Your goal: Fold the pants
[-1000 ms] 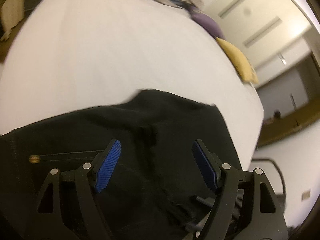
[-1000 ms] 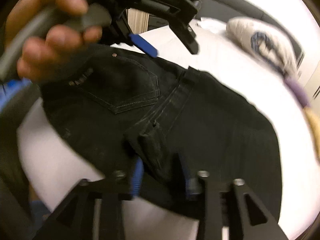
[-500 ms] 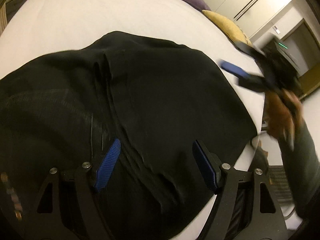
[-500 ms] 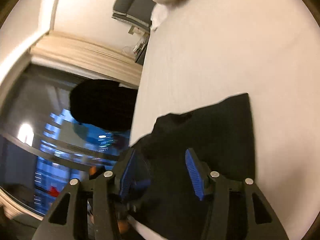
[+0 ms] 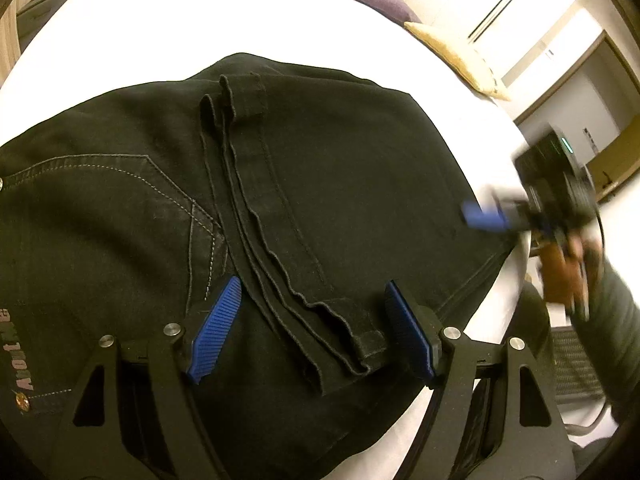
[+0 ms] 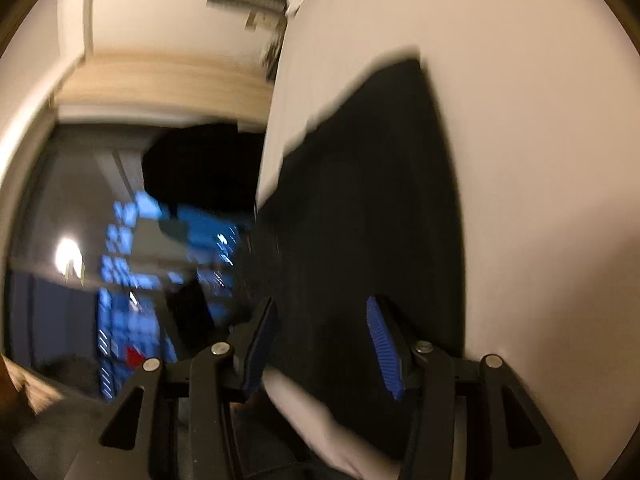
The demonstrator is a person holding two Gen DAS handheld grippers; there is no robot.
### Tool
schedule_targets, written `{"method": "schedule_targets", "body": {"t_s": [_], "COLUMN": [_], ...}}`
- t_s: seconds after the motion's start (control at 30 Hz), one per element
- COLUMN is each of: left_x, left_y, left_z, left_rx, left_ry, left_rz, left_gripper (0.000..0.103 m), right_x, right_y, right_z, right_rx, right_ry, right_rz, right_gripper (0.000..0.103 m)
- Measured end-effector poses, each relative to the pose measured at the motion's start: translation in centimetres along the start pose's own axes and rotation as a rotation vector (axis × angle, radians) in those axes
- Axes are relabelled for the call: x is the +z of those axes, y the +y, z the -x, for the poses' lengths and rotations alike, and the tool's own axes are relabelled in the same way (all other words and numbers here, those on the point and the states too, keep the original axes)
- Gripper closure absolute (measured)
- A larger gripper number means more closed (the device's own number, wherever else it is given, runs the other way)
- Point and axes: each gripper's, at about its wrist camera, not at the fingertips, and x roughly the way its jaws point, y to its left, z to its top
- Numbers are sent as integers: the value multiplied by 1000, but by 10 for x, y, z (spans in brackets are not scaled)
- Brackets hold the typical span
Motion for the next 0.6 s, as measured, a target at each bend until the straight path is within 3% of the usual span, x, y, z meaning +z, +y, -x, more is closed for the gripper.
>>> {"method": "schedule_targets", "body": {"t_s": [0.13,0.23,0.27,0.33,0.6], "left_x": [-5,-23,-33,-55,-154], "left_y": [-6,0,4,17,106], "left_z": [17,51,65,95,196], "left_rx": [-10,-24,-19,-12,-14], "left_ry": [-36,-93,-126,-201,-500], "left_rz": [70,141,168,237,663], "left_gripper": [30,21,10,4,4], "right_x": [-40,-57,-54,-45,3], "right_y": [26,55,60,73,93], "right_z": [23,32,30,22,-27], "right_rx": [-8,74,95,141,307], "right_ry": [-67,-160,-179,-213,-286], "right_rz": [-13,23,29,45,-25], "right_gripper": [47,45,43,42,42]}}
